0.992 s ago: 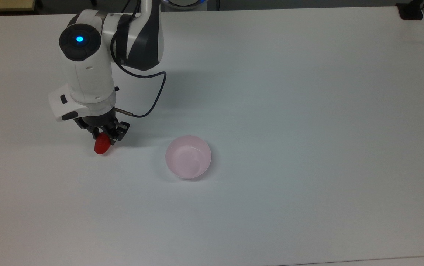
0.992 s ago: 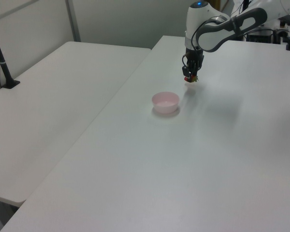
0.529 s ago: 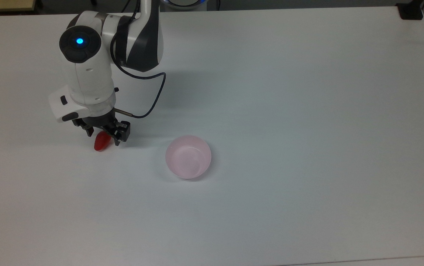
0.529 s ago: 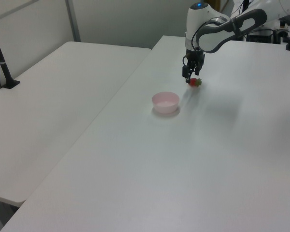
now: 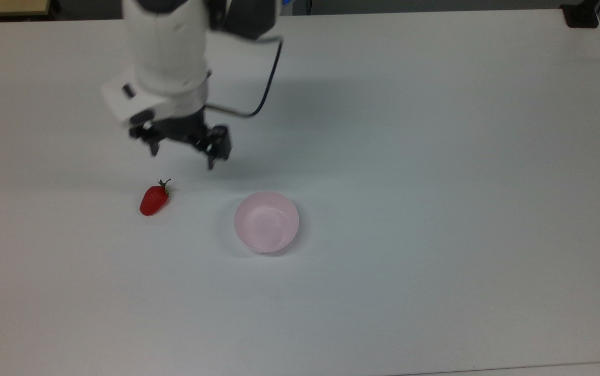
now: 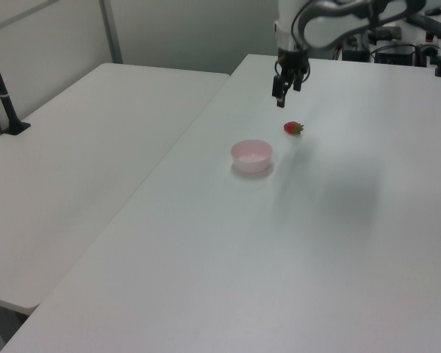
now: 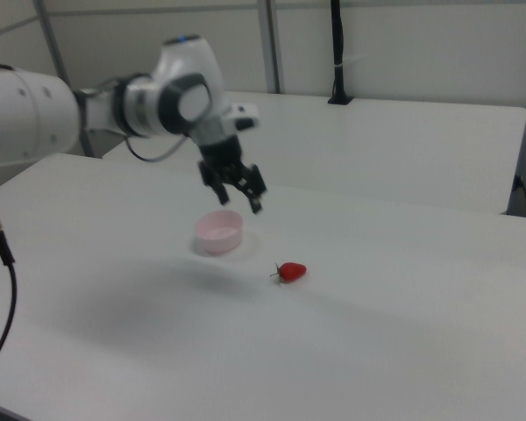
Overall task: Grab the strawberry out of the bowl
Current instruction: 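Raise the open gripper away from the strawberry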
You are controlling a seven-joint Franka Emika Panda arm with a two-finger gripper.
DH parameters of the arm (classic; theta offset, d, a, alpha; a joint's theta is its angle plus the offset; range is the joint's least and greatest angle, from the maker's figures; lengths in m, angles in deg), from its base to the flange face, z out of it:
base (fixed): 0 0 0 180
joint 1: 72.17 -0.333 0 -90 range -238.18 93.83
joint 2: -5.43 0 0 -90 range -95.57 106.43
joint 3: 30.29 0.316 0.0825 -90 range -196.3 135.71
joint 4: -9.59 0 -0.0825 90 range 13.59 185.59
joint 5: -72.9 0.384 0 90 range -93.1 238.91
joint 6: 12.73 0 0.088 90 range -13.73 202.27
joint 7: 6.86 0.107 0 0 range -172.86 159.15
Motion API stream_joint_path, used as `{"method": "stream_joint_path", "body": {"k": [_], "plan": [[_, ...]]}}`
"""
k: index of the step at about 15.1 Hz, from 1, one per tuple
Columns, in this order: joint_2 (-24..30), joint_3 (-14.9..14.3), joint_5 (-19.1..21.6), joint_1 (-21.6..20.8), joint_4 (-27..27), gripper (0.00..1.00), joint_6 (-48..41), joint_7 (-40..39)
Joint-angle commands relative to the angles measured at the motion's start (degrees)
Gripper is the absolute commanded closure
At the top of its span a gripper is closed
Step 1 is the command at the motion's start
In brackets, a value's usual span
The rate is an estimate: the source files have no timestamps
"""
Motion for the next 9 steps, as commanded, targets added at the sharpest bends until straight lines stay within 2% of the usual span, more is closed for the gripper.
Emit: {"method": "stream_joint_path", "body": {"k": [1, 2, 5, 9], "plan": [[9.9, -0.8, 3.0, -5.6, 2.9, 0.00, -9.2, 0.2], [12.2, -0.8, 3.2, -7.3, 2.9, 0.00, -12.3, 1.7], [17.4, -1.0, 5.3, -8.8, 4.5, 0.00, -16.8, 2.3], [18.3, -2.3, 5.3, -11.1, 4.9, 0.00, -20.2, 2.2]]}}
